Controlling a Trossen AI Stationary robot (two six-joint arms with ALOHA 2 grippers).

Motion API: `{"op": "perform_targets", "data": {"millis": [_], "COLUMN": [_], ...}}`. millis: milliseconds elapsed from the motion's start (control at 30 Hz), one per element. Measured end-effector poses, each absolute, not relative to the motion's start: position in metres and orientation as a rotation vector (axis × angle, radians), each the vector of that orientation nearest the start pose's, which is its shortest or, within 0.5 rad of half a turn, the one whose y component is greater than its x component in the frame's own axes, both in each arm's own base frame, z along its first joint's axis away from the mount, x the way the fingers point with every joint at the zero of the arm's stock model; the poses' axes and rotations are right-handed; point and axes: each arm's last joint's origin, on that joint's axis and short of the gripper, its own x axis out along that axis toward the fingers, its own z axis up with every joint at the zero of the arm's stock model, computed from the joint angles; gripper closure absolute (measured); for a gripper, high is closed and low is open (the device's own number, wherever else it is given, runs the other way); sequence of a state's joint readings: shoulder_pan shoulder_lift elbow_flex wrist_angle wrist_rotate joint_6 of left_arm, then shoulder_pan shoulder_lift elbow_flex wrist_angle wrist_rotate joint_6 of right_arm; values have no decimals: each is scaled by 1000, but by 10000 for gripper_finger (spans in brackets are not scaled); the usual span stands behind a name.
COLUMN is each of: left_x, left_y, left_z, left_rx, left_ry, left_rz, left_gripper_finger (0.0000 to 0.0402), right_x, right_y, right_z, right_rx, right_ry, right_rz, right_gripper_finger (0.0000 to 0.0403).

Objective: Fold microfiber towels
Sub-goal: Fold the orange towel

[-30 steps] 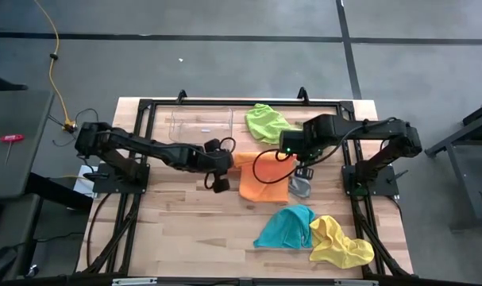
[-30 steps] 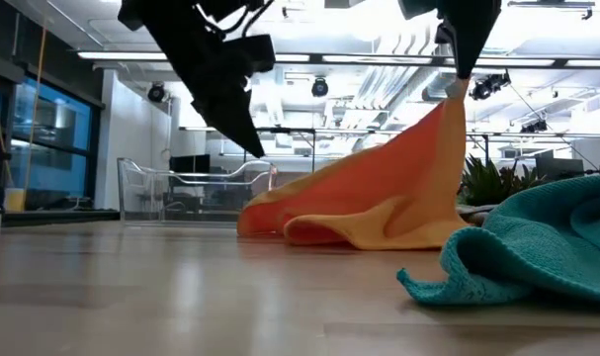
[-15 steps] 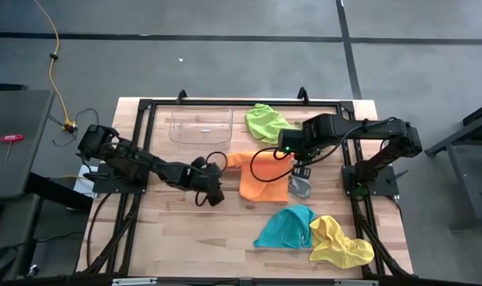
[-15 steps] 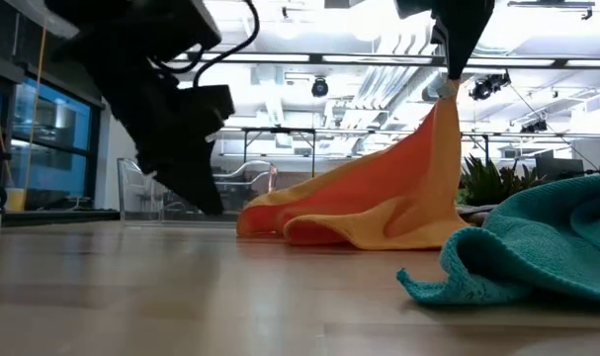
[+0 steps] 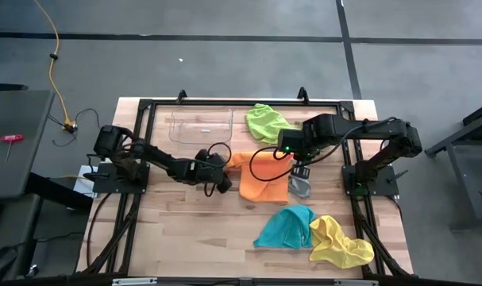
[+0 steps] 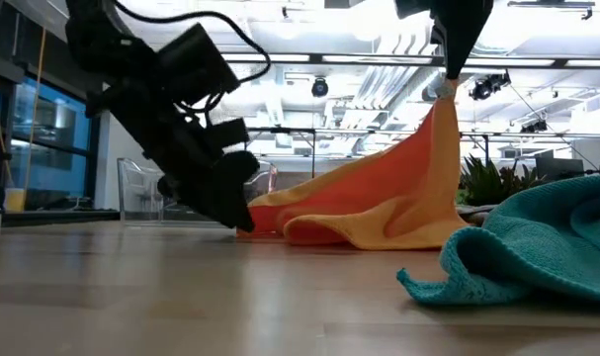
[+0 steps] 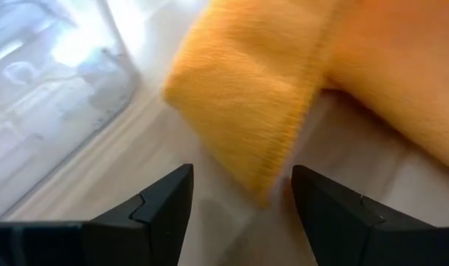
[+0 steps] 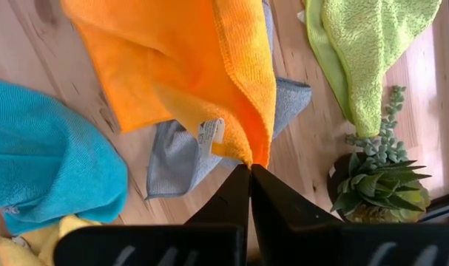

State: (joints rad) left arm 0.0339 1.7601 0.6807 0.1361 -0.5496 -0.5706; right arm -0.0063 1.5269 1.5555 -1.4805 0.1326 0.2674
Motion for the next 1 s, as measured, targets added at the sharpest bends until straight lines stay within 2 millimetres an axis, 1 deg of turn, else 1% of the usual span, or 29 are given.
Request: {"op": "perform_targets", "data": {"millis": [133,200,267,333,367,400,433,467,533,633,733,867,1000], "left_x": [291,292,292,293,292,292,293,293,286,273,252,218,184], "left_y": [30,33,34,34,34,33,33,33,32,31,28,24,20], "left_z": [100,101,104,105,106,109,112,116,127,155,191,248,294], "left_rx": [-273,-262,-242,-228,-222,-221,-230,-236,-242,-233,-220,-214,-244], "left_ry": [727,719,724,735,749,758,749,747,770,771,768,748,756], "left_rz": [813,818,800,770,748,718,693,670,642,603,561,482,416], "left_gripper_finger": [186,205,245,307,345,372,385,387,394,399,400,401,401], "right_x": [263,263,263,263,263,263,262,262,260,256,251,251,258], "right_y": [-5,-5,-5,-5,-5,-6,-6,-6,-6,-6,-6,-6,-6], "right_z": [338,338,338,338,339,339,339,340,342,347,358,374,386], "right_rx": [129,129,128,123,122,118,114,109,104,105,101,95,68], "right_ry": [1422,1420,1420,1422,1422,1422,1422,1418,1409,1374,1282,1091,937], "right_rz": [-307,-307,-306,-302,-301,-297,-297,-299,-296,-293,-275,-245,-212], "right_gripper_finger": [403,403,403,403,403,403,403,403,403,403,403,403,403]}}
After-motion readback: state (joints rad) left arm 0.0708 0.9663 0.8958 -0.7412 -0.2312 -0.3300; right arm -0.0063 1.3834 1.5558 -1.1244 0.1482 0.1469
